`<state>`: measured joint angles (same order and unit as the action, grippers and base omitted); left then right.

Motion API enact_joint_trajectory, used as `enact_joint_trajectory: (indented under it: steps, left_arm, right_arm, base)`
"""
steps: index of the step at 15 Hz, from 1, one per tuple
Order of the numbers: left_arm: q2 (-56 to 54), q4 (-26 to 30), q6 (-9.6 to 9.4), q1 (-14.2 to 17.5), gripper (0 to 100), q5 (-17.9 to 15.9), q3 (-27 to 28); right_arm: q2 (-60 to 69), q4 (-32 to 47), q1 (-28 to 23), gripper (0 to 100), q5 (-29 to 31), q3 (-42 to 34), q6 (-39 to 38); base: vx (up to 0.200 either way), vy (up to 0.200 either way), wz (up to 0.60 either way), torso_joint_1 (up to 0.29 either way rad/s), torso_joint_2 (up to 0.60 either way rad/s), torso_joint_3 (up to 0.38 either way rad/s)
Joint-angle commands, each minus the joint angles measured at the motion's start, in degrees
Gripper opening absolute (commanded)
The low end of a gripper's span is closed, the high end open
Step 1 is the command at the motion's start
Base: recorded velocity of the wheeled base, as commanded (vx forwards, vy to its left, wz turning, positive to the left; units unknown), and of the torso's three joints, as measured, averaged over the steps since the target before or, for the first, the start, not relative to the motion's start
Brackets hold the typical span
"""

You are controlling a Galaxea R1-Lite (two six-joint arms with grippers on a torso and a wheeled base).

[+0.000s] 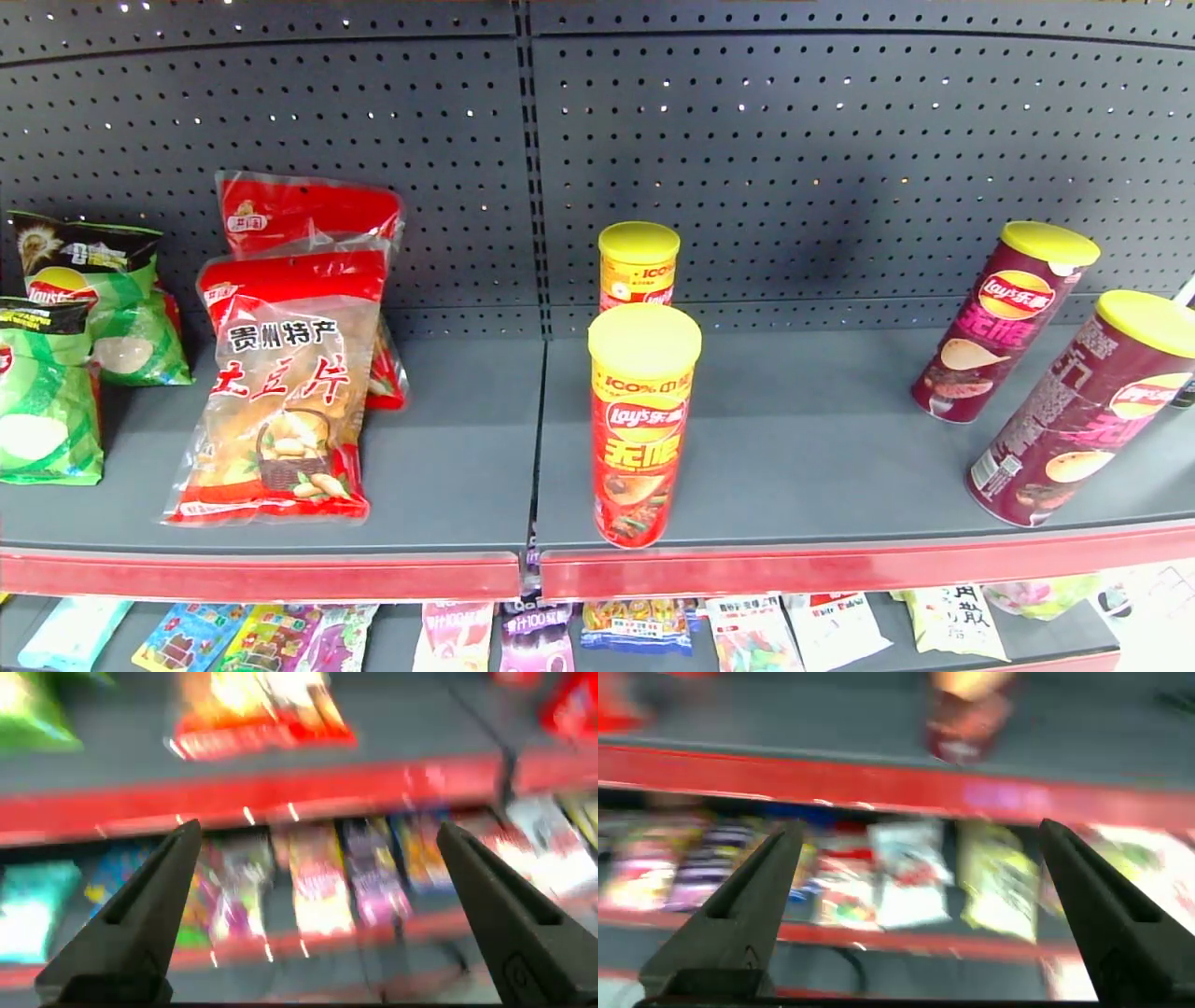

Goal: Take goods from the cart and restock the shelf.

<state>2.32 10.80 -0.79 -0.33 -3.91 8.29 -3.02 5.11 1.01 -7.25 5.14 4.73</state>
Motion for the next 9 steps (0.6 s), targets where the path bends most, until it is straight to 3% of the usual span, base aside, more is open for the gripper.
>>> enact_joint_trajectory:
  steps: [1,2,3,5,9]
  left_arm:
    - [-2.32,-4.91,0.44,0.42,100,4.7,-3.98]
    - [-2.32,-6.14,0.62,0.42,100,7.43,-4.6]
    - [-2.32,-6.14,1.14,0.42,100,7.52,-4.69]
    - [-2.32,-6.14,-0.09,0.42,100,4.53,-4.69]
    - [-2.32,-6.14,-0.26,0.42,100,3.83,-4.77]
  right_arm:
    - [2.94,-2.03,-0.84,100,-0.83,-2.42,0.28]
    - [3.02,-4.05,-0.84,100,0.22,-3.21,0.1]
    - [3.02,-3.97,-0.84,100,5.76,-3.12,-0.07]
    - [3.02,-4.23,-0.84,100,6.02,-3.3,-0.42]
    - [3.02,-4.05,-0.92,100,7.34,-3.83,-2.62]
  base:
    - [0.0,0.0,0.0,0.0,0.0,0.0]
    - [0.0,0.0,0.0,0.0,0.0,0.0]
    - [0.0,0.0,0.0,0.0,0.0,0.0]
    - [0.0,0.0,0.0,0.0,0.0,0.0]
    - [0.0,0.0,0.0,0.0,0.0,0.0]
